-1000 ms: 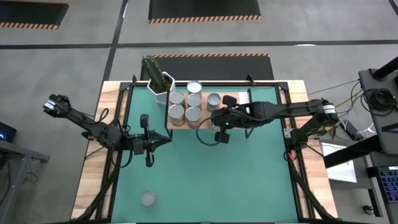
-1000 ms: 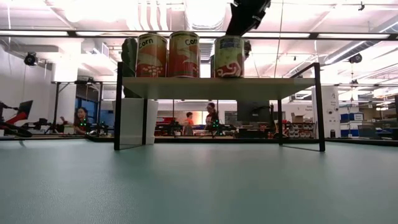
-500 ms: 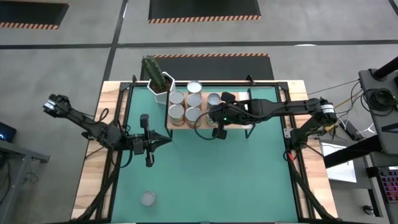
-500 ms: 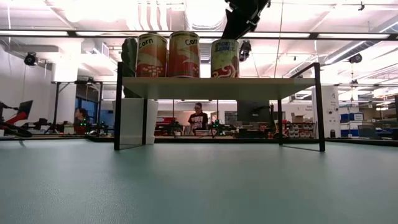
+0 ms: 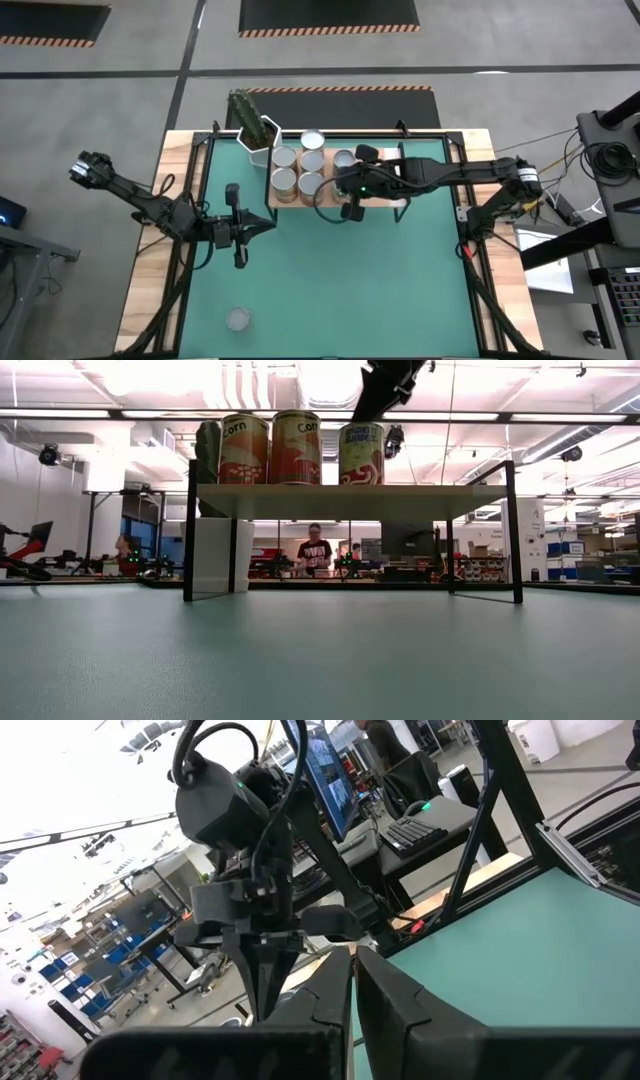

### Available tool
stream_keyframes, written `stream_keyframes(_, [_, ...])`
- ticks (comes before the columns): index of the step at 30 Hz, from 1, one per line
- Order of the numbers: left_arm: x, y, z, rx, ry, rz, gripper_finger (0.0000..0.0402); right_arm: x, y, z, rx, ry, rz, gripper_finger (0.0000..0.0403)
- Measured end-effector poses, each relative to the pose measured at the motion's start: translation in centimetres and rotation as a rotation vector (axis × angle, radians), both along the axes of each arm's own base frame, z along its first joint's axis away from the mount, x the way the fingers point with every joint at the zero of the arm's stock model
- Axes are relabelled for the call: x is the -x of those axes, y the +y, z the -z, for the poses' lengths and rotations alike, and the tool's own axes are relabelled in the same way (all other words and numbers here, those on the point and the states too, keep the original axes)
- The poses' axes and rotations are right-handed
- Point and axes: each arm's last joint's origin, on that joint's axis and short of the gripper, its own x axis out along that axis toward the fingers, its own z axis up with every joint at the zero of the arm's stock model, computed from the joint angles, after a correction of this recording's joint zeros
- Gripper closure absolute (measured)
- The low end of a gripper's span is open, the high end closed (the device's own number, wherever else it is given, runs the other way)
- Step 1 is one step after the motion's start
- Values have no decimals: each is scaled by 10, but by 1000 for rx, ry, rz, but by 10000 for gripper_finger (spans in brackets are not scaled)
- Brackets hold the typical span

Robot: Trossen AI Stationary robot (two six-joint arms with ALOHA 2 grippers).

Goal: Pick and place cans onto a shelf
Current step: Put the canned pineapple rings on the shelf

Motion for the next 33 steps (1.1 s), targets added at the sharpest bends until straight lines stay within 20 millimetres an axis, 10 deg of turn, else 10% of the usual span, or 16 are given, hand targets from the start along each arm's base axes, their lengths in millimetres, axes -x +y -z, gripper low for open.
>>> stream_keyframes(20, [0, 0, -1, 5, -10, 0, 400, 43, -12, -55, 103, -83, 15, 394])
stream_keyframes(33, [-1, 0, -5, 90, -51, 6, 400, 69, 36, -16, 115, -308, -139, 394])
